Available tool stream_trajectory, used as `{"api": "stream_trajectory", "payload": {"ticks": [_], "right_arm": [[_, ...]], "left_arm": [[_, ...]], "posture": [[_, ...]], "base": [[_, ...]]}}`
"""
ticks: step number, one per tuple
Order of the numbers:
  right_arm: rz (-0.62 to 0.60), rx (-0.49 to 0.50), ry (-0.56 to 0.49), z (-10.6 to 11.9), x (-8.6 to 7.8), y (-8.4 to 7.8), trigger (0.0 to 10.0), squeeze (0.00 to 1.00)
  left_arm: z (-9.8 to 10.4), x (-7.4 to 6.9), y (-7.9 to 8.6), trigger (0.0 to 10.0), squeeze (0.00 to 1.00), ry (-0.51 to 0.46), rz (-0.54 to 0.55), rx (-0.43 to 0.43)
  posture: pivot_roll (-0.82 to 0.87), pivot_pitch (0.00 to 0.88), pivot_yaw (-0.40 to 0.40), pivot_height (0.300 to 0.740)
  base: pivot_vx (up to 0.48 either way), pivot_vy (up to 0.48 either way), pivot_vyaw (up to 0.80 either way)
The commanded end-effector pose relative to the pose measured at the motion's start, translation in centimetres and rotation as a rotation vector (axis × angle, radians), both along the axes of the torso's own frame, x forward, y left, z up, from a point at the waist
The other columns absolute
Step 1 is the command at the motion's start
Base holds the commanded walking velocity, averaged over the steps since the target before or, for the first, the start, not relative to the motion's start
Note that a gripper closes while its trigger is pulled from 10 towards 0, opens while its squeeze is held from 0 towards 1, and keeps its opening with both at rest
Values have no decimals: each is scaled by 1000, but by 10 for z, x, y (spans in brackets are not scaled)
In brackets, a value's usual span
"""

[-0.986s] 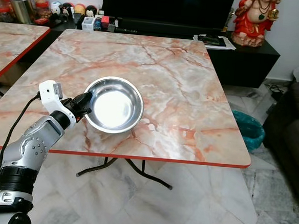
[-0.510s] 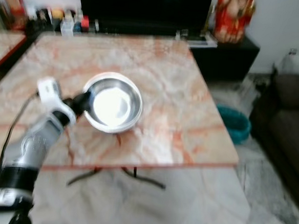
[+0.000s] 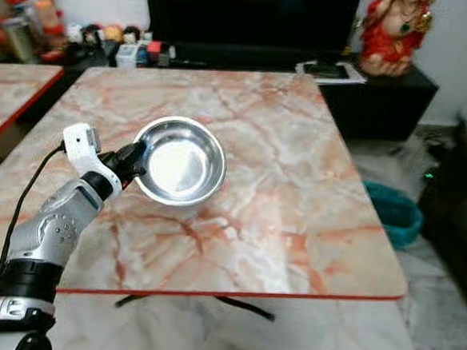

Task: Setting the table

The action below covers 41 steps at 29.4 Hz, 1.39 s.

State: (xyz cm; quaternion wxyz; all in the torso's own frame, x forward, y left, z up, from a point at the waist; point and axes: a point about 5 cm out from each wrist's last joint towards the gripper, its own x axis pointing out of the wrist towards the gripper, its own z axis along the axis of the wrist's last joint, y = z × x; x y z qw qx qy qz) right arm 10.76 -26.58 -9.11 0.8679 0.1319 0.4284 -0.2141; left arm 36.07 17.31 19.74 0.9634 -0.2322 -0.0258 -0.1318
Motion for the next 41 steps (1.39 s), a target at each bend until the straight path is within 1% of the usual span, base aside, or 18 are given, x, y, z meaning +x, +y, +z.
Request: {"api": "stream_trajectory", "payload": {"ticks": [1, 3, 6, 7, 10, 11, 14, 16, 17, 19, 20, 22, 25, 28, 29, 30, 33, 41], "right_arm": [[-4, 4, 24, -2, -8, 1, 10000, 0], [-3, 3, 24, -2, -7, 0, 10000, 0], [-1, 3, 25, -2, -7, 1, 10000, 0], [1, 3, 26, -2, -7, 1, 10000, 0], [4, 2, 27, -2, -7, 1, 10000, 0], [8, 2, 30, -3, -7, 1, 10000, 0], [12, 3, 31, -3, -7, 2, 10000, 0], [14, 4, 31, -3, -7, 3, 10000, 0], [17, 6, 30, -3, -6, 4, 10000, 0], [17, 7, 29, -3, -5, 4, 10000, 0], [17, 7, 28, -3, -5, 4, 10000, 0], [17, 6, 28, -3, -5, 4, 10000, 0], [15, 5, 28, -3, -5, 3, 10000, 0], [15, 5, 28, -3, -5, 3, 10000, 0], [14, 7, 32, -3, -6, 4, 10000, 0], [14, 7, 32, -3, -6, 4, 10000, 0], [14, 11, 38, -4, -8, 4, 10000, 0], [12, 13, 41, -4, -11, 3, 10000, 0]], "left_arm": [[5, -2, 5, 10000, 0, -13, 3, -9], [5, -4, 5, 10000, 0, -2, -4, -34], [3, -9, -1, 10000, 0, 44, -71, -83], [3, -16, -10, 10000, 0, 73, -162, -120], [6, -22, -18, 10000, 0, 74, -236, -122], [5, -23, -21, 10000, 0, 114, -236, -153], [4, -20, -21, 10000, 0, 151, -209, -180], [5, -14, -19, 10000, 0, 173, -143, -201], [11, -9, -16, 10000, 0, 168, -67, -187], [13, -7, -15, 10000, 0, 165, -43, -172], [15, -6, -13, 10000, 0, 199, -22, -182], [14, -7, -13, 10000, 0, 218, -25, -190], [7, -10, -16, 10000, 0, 279, -68, -167], [6, -11, -17, 10000, 0, 289, -72, -172], [-4, -16, -19, 10000, 0, 348, -92, -164], [-4, -16, -19, 10000, 0, 348, -92, -164], [-20, -25, -18, 10000, 0, 449, -113, -152], [-28, -37, -8, 10000, 0, 505, -121, -117]], "posture": [[-39, 91, -10, 740], [-39, 89, -9, 740], [-41, 85, -8, 740], [-41, 83, -8, 740], [-38, 82, -6, 740], [-35, 77, -8, 740], [-38, 76, -7, 740], [-38, 74, -8, 740], [-41, 77, -6, 740], [-42, 78, -6, 740], [-42, 80, -6, 740], [-42, 80, -6, 740], [-37, 89, -5, 740], [-37, 89, -5, 740], [-33, 96, -4, 740], [-33, 96, -4, 740], [-32, 100, -2, 740], [-27, 104, -3, 740]], "base": [[0, 0, 0], [0, 0, 0], [0, 0, 0], [0, 0, 0], [0, 0, 0], [0, 0, 0], [0, 0, 0], [0, 0, 0], [0, 0, 0], [0, 0, 0], [0, 0, 0], [0, 0, 0], [0, 0, 0], [0, 0, 0], [0, 0, 0], [0, 0, 0], [0, 0, 0], [0, 0, 0]]}}
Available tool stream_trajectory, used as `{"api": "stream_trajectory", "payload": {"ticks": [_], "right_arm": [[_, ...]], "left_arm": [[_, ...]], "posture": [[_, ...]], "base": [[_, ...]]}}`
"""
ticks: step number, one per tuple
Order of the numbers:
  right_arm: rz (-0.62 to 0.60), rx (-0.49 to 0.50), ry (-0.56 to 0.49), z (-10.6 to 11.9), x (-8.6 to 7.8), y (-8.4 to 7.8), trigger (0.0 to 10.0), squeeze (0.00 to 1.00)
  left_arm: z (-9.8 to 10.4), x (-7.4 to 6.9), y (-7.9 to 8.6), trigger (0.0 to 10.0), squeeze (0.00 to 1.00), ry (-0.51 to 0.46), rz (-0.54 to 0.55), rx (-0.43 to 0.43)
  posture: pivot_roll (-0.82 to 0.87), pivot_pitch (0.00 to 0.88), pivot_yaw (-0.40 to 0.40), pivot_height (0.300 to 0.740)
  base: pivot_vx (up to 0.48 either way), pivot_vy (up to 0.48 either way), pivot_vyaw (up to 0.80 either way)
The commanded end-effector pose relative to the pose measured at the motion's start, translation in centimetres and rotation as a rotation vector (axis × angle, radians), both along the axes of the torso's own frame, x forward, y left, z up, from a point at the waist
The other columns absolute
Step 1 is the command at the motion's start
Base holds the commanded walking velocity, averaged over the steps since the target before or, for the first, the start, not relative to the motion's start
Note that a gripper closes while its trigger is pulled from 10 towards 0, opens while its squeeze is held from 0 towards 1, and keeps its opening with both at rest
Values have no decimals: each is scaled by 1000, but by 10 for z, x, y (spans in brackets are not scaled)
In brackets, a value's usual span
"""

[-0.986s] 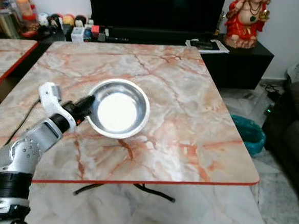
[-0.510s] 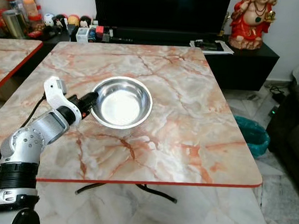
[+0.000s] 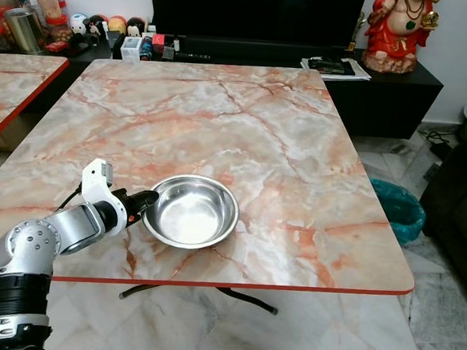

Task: Setting the table

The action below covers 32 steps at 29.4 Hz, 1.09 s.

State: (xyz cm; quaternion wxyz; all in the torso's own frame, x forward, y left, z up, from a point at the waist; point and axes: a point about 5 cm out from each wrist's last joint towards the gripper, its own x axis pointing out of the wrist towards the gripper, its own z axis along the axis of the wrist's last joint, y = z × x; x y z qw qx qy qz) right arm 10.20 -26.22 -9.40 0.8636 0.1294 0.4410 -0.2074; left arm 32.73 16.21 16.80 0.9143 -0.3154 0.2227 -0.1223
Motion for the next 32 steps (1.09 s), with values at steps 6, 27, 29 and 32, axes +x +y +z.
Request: {"api": "stream_trajectory", "payload": {"ticks": [6, 27, 29, 32], "right_arm": [[0, 5, 20, -2, -7, -1, 10000, 0], [-3, 4, 31, -2, -12, -4, 10000, 0], [0, 3, 34, -2, -12, -3, 10000, 0], [-1, 4, 33, -2, -11, -3, 10000, 0]], "left_arm": [[2, -7, 15, 10000, 0, -4, 50, 21], [0, -9, 15, 10000, 0, -22, 32, 73], [0, -9, 17, 10000, 0, -26, 34, 90], [0, -9, 19, 10000, 0, -31, 41, 96]], "posture": [[-22, 105, -7, 740], [-27, 103, -13, 740], [-27, 106, -12, 740], [-26, 107, -13, 740]], "base": [[0, 0, 0], [0, 0, 0], [0, 0, 0], [0, 0, 0]]}}
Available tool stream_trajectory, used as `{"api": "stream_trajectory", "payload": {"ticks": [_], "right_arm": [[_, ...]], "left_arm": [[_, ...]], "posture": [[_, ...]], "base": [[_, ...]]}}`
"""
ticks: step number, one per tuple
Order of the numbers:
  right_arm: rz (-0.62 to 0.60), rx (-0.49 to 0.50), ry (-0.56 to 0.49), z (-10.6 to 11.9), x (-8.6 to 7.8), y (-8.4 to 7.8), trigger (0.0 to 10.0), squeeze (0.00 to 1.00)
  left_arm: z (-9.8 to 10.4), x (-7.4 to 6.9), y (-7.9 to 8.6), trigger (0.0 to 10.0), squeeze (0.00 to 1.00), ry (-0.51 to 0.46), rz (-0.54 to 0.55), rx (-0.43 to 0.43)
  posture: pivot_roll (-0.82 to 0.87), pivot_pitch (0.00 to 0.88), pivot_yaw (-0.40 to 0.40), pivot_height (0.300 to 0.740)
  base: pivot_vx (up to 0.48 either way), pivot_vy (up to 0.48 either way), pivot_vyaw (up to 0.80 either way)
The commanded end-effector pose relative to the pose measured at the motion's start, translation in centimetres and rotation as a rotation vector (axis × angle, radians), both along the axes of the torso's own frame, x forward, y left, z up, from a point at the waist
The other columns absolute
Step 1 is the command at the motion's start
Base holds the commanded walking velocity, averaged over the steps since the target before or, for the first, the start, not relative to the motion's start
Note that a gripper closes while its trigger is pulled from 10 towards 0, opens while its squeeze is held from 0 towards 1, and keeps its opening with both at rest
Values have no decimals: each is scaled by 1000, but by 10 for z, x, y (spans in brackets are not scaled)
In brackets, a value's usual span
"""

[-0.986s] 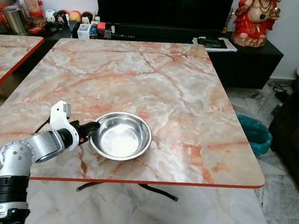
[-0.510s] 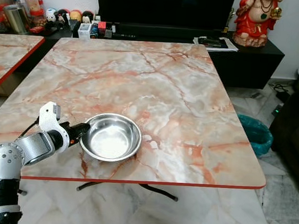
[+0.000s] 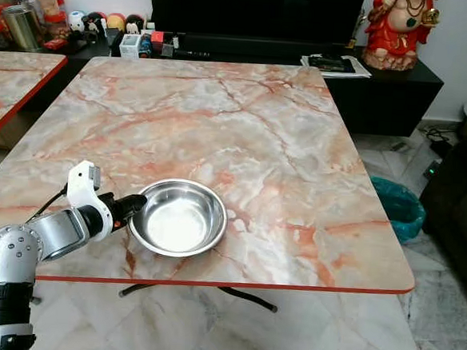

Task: Setting the table

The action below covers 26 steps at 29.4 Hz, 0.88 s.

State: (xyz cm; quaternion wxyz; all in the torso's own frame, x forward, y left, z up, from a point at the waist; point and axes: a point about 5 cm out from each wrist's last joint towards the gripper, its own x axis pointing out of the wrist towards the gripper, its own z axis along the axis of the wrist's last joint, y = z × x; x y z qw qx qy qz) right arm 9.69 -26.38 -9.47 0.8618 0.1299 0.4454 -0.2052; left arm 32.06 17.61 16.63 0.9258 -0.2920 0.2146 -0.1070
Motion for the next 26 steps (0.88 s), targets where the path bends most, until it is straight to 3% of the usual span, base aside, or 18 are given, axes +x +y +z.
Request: {"api": "stream_trajectory", "payload": {"ticks": [1, 2, 5, 7, 8, 12, 19, 26], "right_arm": [[-5, -2, 24, -1, -6, -2, 10000, 0], [-6, -3, 24, -1, -6, -3, 10000, 0], [-5, -6, 25, 0, -5, -4, 10000, 0], [-5, -6, 25, 0, -5, -4, 10000, 0], [-5, -5, 24, 0, -5, -4, 10000, 0], [-5, -4, 24, -1, -5, -3, 10000, 0], [-6, -5, 24, 0, -5, -4, 10000, 0], [-4, -3, 23, -1, -4, -2, 10000, 0]], "left_arm": [[2, -2, 5, 10000, 0, -15, 19, 42], [2, -2, 5, 10000, 0, -16, 19, 43], [2, 0, 5, 10000, 537, -27, 20, 57], [1, 0, 5, 10000, 537, -23, 22, 58], [1, 0, 5, 10000, 949, -24, 18, 56], [2, 0, 4, 10000, 1000, -34, 12, 53], [2, 1, 6, 10000, 1000, -39, 16, 64], [4, 1, 15, 10000, 1000, -54, 43, 138]], "posture": [[-28, 107, -14, 740], [-27, 107, -15, 740], [-28, 106, -15, 740], [-28, 106, -15, 740], [-30, 105, -15, 740], [-27, 104, -16, 740], [-28, 105, -15, 740], [-25, 103, -14, 740]], "base": [[0, 0, 0], [0, 0, 0], [0, 0, 0], [0, 0, 0], [0, 0, 0], [0, 0, 0], [0, 0, 0], [0, 0, 0]]}}
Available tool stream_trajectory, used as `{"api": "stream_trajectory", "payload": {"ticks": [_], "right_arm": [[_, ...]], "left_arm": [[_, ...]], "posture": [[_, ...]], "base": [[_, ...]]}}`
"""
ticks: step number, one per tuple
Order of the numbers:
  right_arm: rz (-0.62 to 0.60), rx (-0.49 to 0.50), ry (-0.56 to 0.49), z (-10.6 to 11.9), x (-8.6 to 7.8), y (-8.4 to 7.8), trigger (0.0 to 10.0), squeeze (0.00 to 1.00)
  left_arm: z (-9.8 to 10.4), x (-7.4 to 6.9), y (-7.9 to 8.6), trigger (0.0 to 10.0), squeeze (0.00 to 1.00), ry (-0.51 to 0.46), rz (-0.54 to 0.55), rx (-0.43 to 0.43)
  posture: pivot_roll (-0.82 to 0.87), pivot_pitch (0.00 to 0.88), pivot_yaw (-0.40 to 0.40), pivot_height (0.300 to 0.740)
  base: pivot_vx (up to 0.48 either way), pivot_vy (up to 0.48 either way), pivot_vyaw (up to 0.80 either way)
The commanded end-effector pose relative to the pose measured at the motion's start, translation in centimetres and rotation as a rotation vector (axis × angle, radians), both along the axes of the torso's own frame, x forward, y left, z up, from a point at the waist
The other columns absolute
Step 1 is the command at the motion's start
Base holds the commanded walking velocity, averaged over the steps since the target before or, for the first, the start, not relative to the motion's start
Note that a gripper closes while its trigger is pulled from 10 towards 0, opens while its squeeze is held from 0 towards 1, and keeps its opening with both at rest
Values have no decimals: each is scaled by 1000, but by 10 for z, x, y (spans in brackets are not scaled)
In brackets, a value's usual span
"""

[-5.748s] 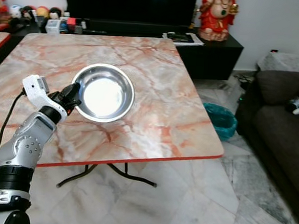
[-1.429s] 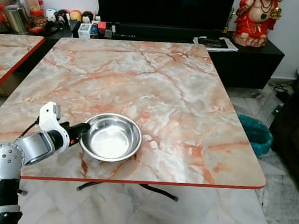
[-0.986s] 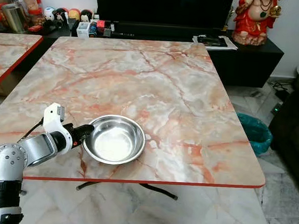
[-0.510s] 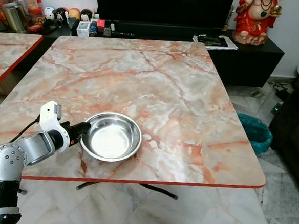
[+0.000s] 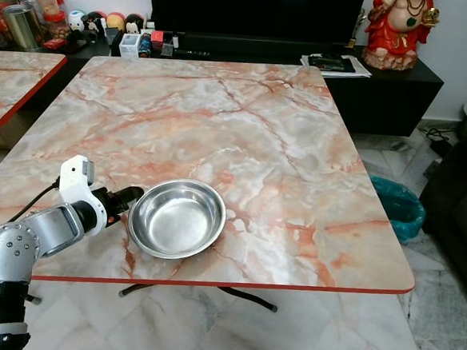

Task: Setting the table

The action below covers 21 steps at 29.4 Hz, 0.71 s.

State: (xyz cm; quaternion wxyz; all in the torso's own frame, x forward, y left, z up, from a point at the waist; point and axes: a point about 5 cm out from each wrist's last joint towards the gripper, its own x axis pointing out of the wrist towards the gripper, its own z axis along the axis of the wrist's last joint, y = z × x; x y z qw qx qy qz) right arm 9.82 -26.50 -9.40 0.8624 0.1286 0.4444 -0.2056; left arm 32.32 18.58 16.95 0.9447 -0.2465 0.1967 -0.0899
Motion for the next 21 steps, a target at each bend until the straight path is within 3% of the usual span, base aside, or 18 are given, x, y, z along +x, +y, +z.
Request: {"api": "stream_trajectory", "payload": {"ticks": [1, 2, 3, 5, 8, 10, 12, 15, 17, 21], "right_arm": [[-5, 1, 24, -1, -6, -1, 10000, 0], [-5, 1, 24, -1, -5, -1, 10000, 0], [-5, 1, 24, -1, -5, -1, 10000, 0], [-6, 2, 24, -1, -6, -2, 10000, 0], [-9, 0, 23, -1, -6, -3, 10000, 0], [-14, 0, 18, -1, -6, -4, 10000, 0], [-17, -1, 13, 0, -6, -4, 10000, 0], [-20, -1, -4, 0, -3, -2, 10000, 0], [-17, -1, -8, 0, -1, 1, 10000, 0], [-13, -5, -17, 0, 5, 3, 10000, 0]], "left_arm": [[2, -1, 8, 10000, 918, -20, 26, 61], [3, -1, 9, 10000, 918, -26, 33, 75], [4, 0, 14, 10000, 0, -34, 54, 127], [11, 4, 25, 10000, 0, -90, 106, 254], [29, 7, 32, 10000, 0, -221, 168, 299], [41, 9, 35, 10000, 0, -311, 220, 283], [46, 9, 38, 10000, 0, -348, 252, 318], [62, 6, 26, 10000, 0, -592, 239, 432], [64, 5, 17, 10000, 0, -674, 214, 524], [62, 3, 6, 10000, 0, -772, 212, 455]], "posture": [[-25, 102, -14, 740], [-25, 103, -13, 740], [-25, 103, -14, 740], [-22, 101, -15, 740], [-23, 101, -15, 740], [-22, 99, -13, 740], [-26, 96, -10, 740], [-29, 81, -11, 740], [-29, 77, -10, 740], [-37, 55, -9, 740]], "base": [[0, 0, 0], [0, 0, 0], [0, 0, 0], [0, 0, 0], [0, 0, 0], [0, 0, 0], [0, 0, 0], [0, 0, 0], [0, 0, 0], [0, 0, 0]]}}
